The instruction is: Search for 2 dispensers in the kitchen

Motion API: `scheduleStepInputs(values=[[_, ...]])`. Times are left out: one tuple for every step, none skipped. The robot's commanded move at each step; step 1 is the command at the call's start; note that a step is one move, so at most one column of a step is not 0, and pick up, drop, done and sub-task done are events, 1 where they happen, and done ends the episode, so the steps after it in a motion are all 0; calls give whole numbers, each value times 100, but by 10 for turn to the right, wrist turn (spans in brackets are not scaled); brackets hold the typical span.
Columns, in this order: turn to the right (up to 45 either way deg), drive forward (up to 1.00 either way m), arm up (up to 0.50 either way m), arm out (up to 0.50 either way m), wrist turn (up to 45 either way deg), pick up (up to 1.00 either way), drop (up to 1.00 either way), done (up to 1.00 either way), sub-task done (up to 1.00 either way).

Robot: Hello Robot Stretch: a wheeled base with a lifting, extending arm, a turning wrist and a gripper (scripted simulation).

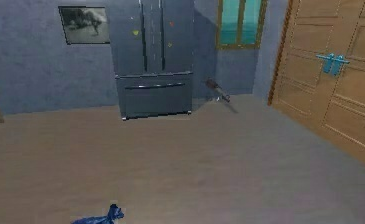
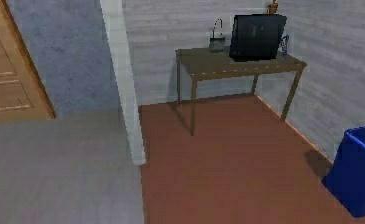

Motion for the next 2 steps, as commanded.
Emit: scheduleStepInputs(values=[[450,0,0,0,0,0,0,0,0],[450,0,0,0,0,0,0,0,0]])
